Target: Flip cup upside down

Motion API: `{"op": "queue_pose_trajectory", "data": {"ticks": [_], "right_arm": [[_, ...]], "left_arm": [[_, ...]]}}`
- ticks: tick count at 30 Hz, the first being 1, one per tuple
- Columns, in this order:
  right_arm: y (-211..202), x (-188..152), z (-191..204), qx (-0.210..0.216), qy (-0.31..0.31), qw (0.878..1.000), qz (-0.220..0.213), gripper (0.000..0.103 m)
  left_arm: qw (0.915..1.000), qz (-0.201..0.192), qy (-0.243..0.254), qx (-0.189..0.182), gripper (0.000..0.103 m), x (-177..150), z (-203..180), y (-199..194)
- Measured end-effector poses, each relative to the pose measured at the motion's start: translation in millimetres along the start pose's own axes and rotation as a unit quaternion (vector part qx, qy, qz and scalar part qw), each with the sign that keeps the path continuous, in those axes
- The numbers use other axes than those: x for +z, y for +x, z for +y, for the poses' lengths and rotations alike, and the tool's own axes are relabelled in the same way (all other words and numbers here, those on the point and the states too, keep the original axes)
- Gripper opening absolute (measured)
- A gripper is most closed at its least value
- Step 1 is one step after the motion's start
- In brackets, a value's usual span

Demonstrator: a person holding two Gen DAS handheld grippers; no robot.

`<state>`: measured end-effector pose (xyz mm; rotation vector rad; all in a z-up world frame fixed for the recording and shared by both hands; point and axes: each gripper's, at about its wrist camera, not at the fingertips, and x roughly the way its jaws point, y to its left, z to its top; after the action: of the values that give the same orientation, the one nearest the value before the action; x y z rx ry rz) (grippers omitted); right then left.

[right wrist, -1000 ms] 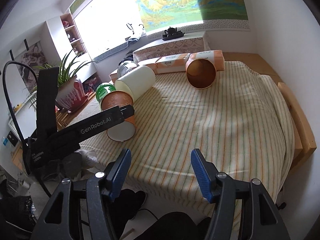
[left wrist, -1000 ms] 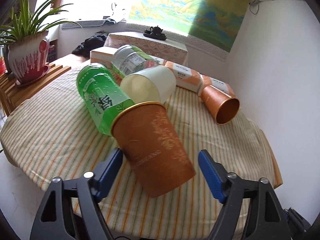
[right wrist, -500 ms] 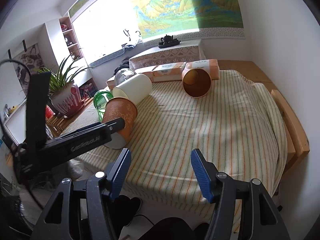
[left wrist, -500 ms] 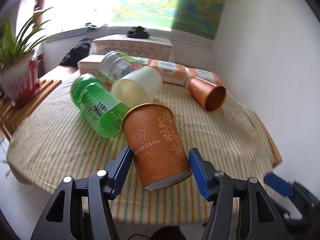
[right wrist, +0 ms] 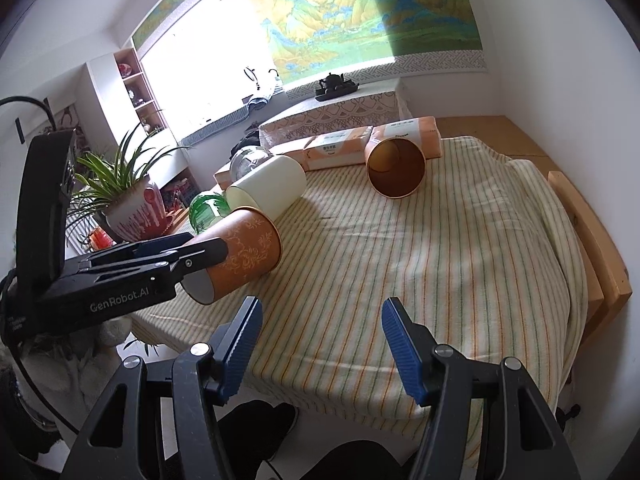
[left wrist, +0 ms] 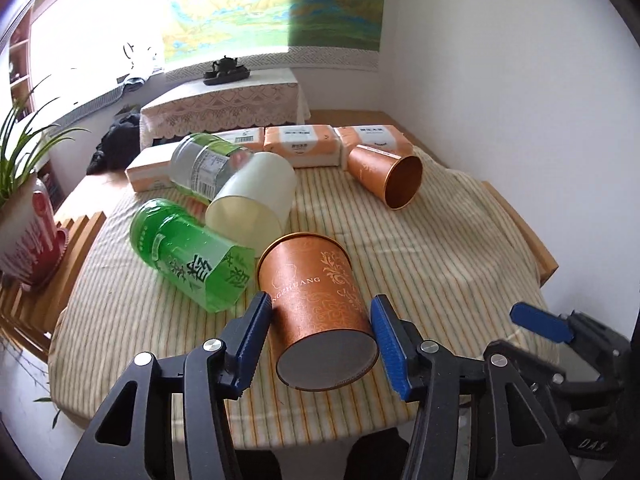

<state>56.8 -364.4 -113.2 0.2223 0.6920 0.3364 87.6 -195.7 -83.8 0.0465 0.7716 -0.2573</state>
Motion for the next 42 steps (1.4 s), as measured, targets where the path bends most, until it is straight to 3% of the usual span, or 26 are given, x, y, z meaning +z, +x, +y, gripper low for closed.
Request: {"op": "queue_pose_trajectory", "data": {"ticks": [4,9,12,13,15,17,19,23,29,33,38,42], "right_arm": [[2.7,0.0,0.4,-0.003,0.0,1.0,0.003,0.058],[3.4,0.8,-3.2,-0.007,0.006,1.0,0.002,0.058],[5.8,0.8,-2.2,0.001,0.011,1.0,0.003,0.058],[6.6,0.7,-0.3,0.001,0.01,1.0,0.003,0.058],[9.5,0.2,2.4,0.007,0.009,1.0,0.005,0.058],[13.2,0.4,5.7,0.008,0.003,1.0,0.008,0.058],[15.5,1.1,7.6,0.009,0.001,1.0,0.01,0.058],[15.3,1.4,10.2,0.007,-0.003,1.0,0.011,0.058],[12.8,1.8,8.9,0.004,-0.002,1.0,0.01,0.058],[13.3,1.3,8.2,0.005,0.001,1.0,0.01,0.058],[14.3,2.2,7.0,0.004,0.003,1.0,0.009,0.058],[14.4,2.8,5.8,0.009,0.01,1.0,0.007,0.058]], "left_arm": [[0.9999,-0.001,0.013,-0.003,0.049,11.0,-1.0,4.0],[0.9992,-0.003,0.039,-0.004,0.048,19.6,-4.1,8.2],[0.9994,0.014,0.019,-0.026,0.049,21.1,3.8,9.8],[0.9994,0.015,0.013,-0.028,0.052,19.3,6.4,6.3],[0.9991,0.014,0.0,-0.041,0.075,7.4,9.7,-8.5],[0.9997,-0.001,0.016,-0.019,0.086,-4.2,4.1,-18.5],[0.9994,-0.007,0.034,0.0,0.086,-16.5,-2.1,-20.3],[0.9998,0.017,0.009,-0.002,0.085,-34.8,-0.6,-3.7],[0.9994,0.033,0.013,0.002,0.063,-48.7,-2.0,12.2],[0.9996,0.027,0.008,0.002,0.062,-48.5,3.0,9.8],[0.9991,0.008,0.042,0.007,0.062,-39.3,-2.0,-5.3],[0.9975,0.028,0.064,-0.014,0.062,-26.2,-5.1,-11.2]]}}
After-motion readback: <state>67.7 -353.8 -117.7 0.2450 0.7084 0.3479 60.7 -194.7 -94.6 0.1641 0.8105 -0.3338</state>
